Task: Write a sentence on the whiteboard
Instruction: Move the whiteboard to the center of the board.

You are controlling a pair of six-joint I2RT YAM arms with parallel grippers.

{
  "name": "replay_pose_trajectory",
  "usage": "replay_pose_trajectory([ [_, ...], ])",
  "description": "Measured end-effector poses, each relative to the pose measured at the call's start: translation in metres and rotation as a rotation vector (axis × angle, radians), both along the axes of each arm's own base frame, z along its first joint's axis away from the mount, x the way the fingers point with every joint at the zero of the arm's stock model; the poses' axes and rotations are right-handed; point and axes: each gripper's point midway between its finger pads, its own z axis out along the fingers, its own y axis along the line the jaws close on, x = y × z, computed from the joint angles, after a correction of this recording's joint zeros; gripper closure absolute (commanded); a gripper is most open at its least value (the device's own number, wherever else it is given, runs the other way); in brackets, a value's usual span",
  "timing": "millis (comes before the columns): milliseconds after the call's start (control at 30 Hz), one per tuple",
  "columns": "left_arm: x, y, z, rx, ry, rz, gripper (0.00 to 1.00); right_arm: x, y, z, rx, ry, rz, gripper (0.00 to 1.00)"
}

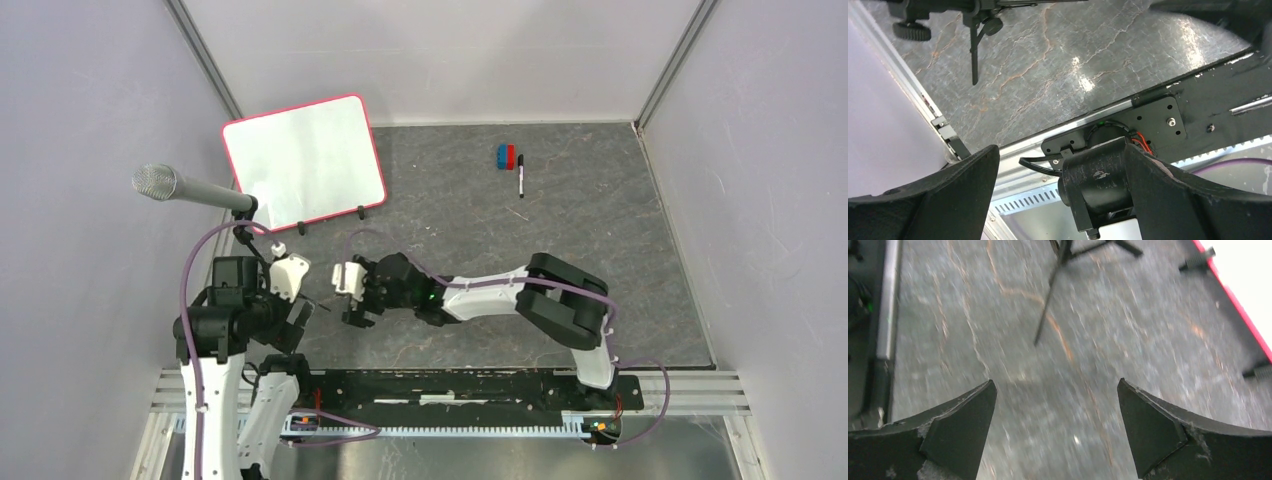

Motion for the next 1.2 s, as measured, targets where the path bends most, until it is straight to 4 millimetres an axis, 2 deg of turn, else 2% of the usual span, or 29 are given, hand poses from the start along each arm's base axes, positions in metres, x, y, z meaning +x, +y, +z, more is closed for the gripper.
replay_pose_trajectory([
  [100,0.008,-0.006,-0.003,-0.025,0.036,-0.036,0.00,0.017,-0.037,-0.008,-0.043,0.028,-0.043,0.02],
  [200,0.015,-0.009,-0.005,-0.039,0.065,-0.067,0.00,0.043,-0.080,-0.013,-0.080,0.056,-0.123,0.02],
  [367,0.031,-0.017,-0.002,-0.041,0.085,-0.143,0.00,0.074,-0.134,-0.007,-0.098,0.085,-0.226,0.02],
  [600,0.050,-0.042,-0.007,0.040,0.109,-0.351,0.00,0.089,-0.173,0.020,-0.065,0.111,-0.288,0.02],
  [833,0.079,-0.050,0.001,0.156,0.107,-0.403,0.00,0.112,-0.217,0.048,-0.010,0.145,-0.365,0.02],
  [933,0.093,-0.056,0.008,0.197,0.093,-0.418,0.00,0.125,-0.247,0.048,0.003,0.175,-0.434,0.02],
  [1067,0.114,-0.072,0.011,0.229,0.068,-0.442,0.00,0.131,-0.287,0.034,0.001,0.223,-0.543,0.02],
  [1200,0.126,-0.091,0.009,0.234,0.069,-0.471,0.00,0.128,-0.294,0.025,-0.006,0.254,-0.578,0.02],
])
